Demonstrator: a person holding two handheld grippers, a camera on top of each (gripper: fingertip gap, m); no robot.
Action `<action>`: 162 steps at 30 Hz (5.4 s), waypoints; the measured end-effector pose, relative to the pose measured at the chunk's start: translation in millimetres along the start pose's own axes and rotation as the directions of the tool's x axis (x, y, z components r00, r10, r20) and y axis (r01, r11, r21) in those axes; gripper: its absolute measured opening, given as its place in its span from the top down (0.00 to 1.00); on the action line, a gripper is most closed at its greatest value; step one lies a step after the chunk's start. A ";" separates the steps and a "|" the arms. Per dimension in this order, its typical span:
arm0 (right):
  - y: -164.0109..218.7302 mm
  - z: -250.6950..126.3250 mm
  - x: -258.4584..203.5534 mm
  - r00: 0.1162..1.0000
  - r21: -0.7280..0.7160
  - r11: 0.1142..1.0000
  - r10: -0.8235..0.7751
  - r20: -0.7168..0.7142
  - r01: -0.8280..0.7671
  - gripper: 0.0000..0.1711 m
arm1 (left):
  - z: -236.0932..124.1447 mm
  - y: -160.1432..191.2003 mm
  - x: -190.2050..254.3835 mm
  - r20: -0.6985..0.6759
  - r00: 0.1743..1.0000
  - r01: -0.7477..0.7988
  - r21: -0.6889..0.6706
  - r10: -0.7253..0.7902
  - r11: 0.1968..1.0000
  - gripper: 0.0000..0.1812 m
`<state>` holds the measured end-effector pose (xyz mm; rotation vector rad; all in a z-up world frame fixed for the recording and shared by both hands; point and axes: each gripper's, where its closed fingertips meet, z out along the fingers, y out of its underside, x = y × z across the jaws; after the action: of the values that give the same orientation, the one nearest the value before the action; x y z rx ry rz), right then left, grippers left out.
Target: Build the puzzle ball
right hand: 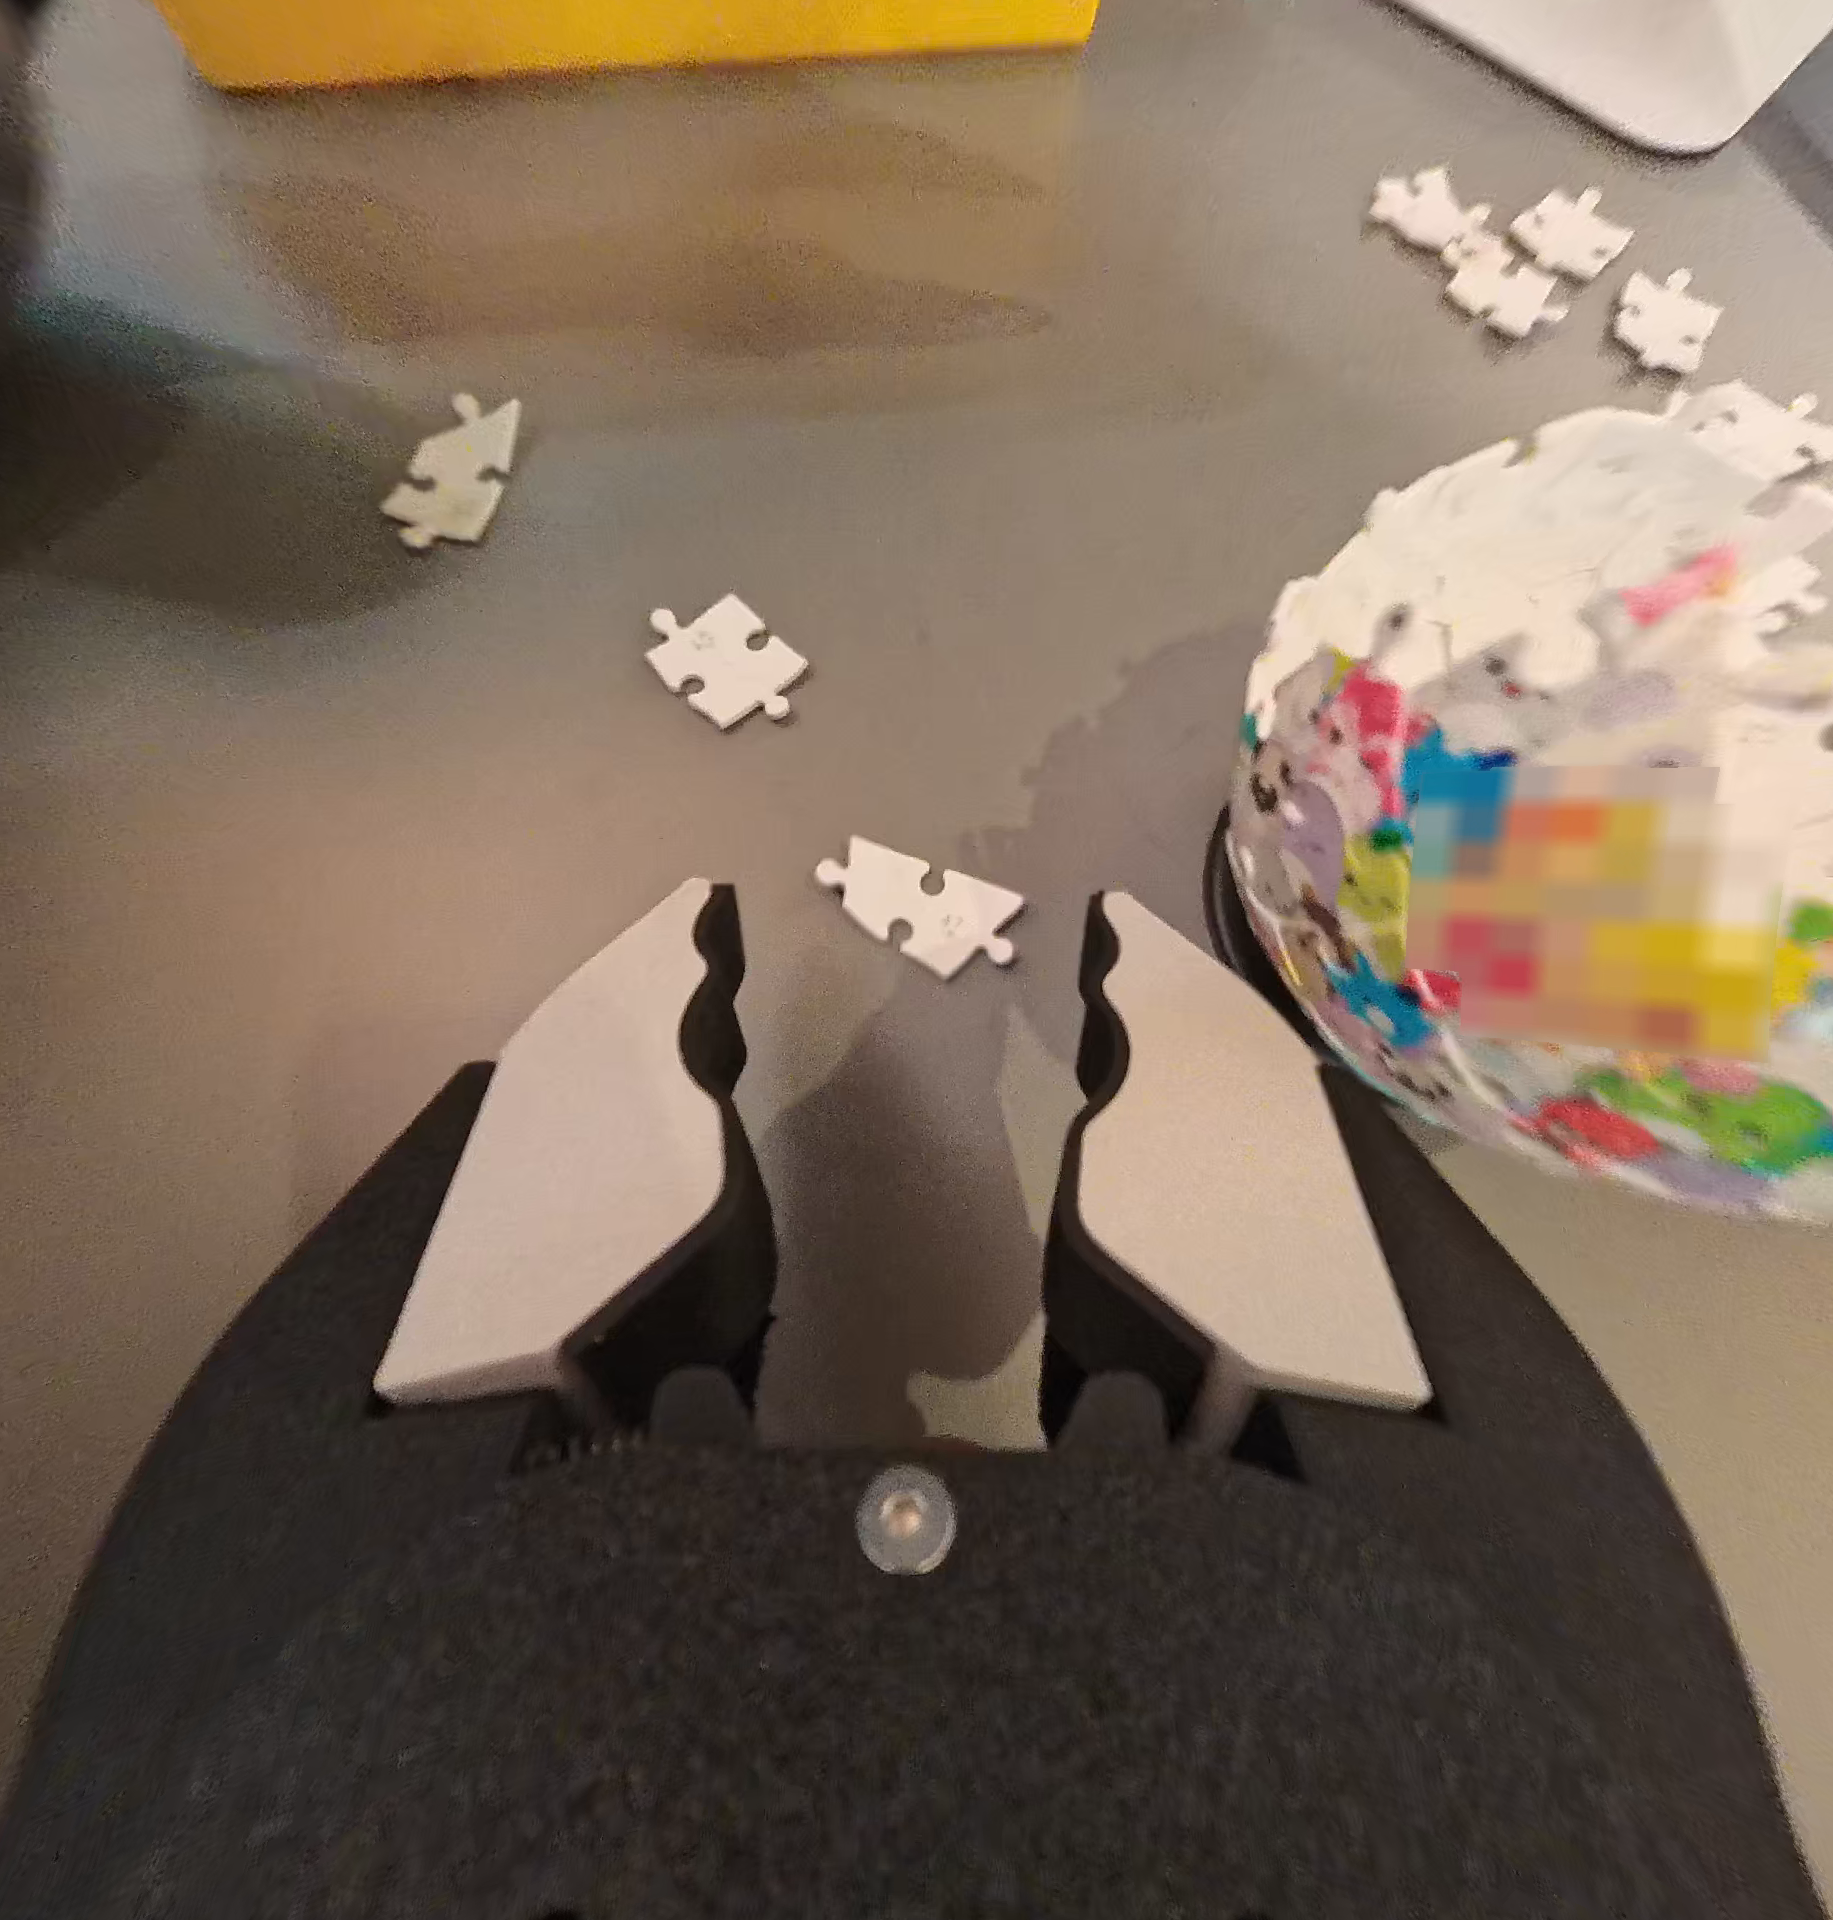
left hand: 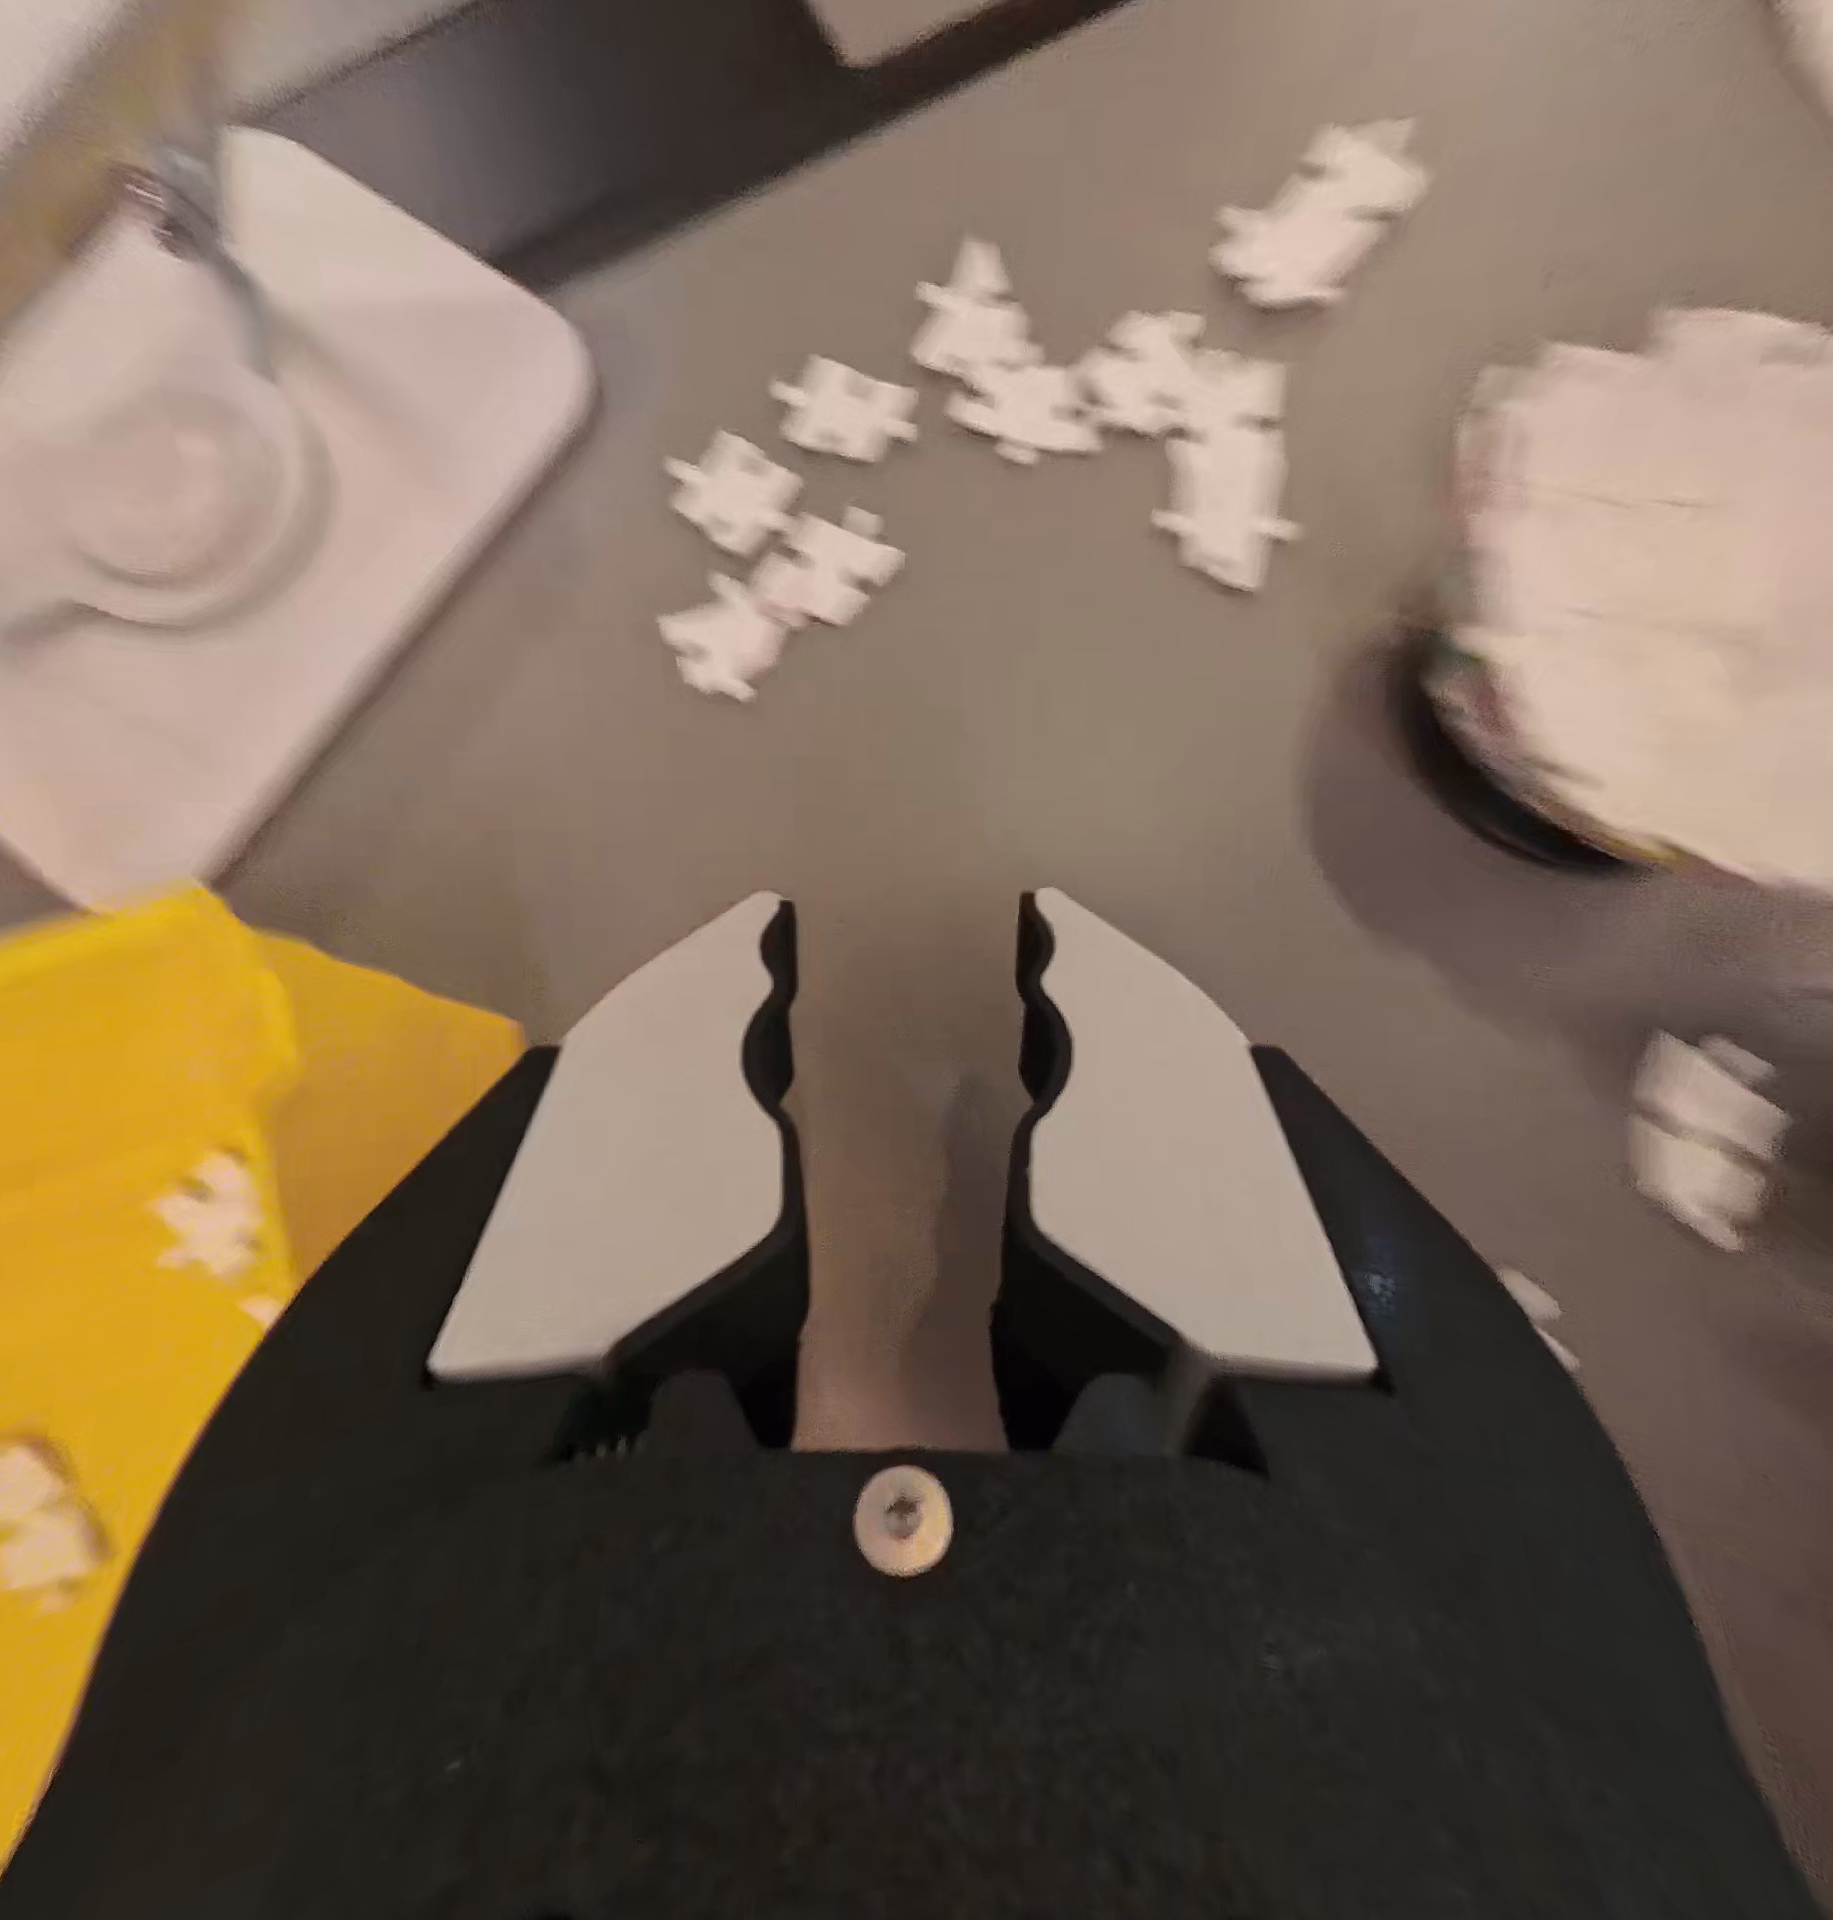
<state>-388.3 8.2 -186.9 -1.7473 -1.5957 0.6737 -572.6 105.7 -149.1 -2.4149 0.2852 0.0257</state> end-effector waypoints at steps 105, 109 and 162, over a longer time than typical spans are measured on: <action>48.2 -96.7 50.0 0.992 0.119 0.992 -0.020 -0.122 0.035 0.75 | -8.8 38.4 240.3 -0.190 0.945 0.257 -0.070 -0.266 0.964 0.86; 46.5 -100.8 51.1 0.994 0.138 0.990 -0.003 -0.112 0.019 0.75 | 4.4 47.1 249.4 -0.142 0.963 0.212 -0.136 -0.230 0.968 0.86; 41.4 -75.1 35.4 0.998 0.107 0.994 0.024 -0.056 -0.018 0.73 | -51.5 -10.9 72.1 -0.286 0.954 0.157 0.213 -0.092 0.965 0.63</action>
<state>-300.8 32.2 -167.9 -1.6932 -1.4779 0.6994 -502.9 66.0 -109.9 -2.1937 0.2443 -0.3831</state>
